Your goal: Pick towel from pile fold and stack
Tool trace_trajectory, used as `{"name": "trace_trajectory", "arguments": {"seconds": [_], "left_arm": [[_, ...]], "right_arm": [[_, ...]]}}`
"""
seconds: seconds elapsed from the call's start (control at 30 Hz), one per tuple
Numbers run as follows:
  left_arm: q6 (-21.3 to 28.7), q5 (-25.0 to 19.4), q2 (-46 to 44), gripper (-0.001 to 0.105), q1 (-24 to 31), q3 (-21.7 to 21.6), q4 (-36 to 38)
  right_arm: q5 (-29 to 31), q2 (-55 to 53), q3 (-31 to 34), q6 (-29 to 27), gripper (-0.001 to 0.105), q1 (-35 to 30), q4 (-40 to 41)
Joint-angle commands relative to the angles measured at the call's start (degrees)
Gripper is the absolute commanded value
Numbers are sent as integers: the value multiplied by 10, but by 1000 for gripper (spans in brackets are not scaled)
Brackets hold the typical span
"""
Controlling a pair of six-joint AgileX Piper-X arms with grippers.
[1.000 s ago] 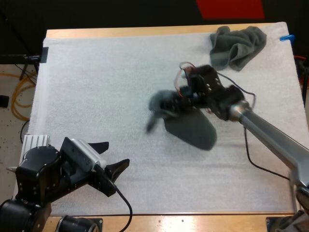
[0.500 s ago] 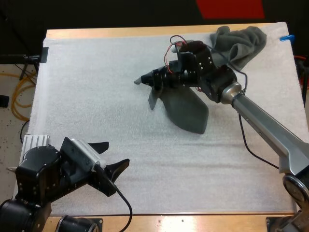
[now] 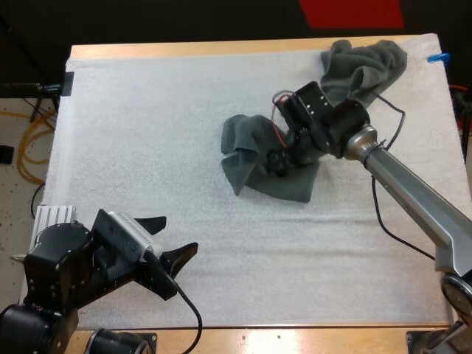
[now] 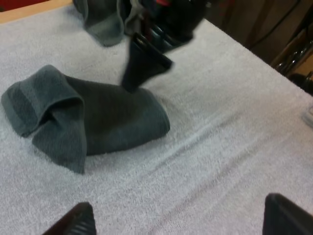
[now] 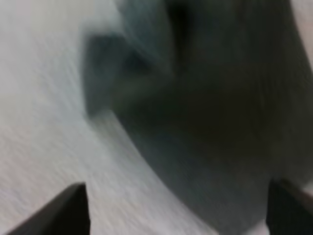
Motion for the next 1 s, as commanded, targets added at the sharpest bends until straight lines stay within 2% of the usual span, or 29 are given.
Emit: {"name": "trace_trajectory", "arguments": {"seconds": [0.0, 0.07, 0.17, 0.43, 0.57, 0.67, 0.8, 0.87, 0.97], "left_arm": [[2, 4, -1, 67, -2, -3, 10], [2, 4, -3, 67, -2, -3, 19], [2, 4, -9, 67, -2, -3, 26], [2, 4, -24, 67, -2, -3, 54], [2, -1, -24, 67, -2, -3, 86], [2, -24, -24, 67, -2, -1, 105], [2, -40, -24, 67, -2, -1, 114], [2, -40, -24, 67, -2, -1, 113], [2, -40, -24, 67, -2, -1, 113]], "right_arm": [[8, -8, -4, -11, 71, -1, 47], [8, -10, 3, -13, 71, -1, 83], [10, -20, 42, -12, 71, -2, 80], [5, -34, 203, 13, 71, -15, -29], [5, -34, 234, 18, 71, -16, -92], [-5, -34, 250, 35, 71, -17, -164], [-20, -30, 266, 79, 71, -26, -248], [-30, -22, 267, 92, 70, -35, -261], [-49, -11, 267, 104, 60, -52, -259]]}}
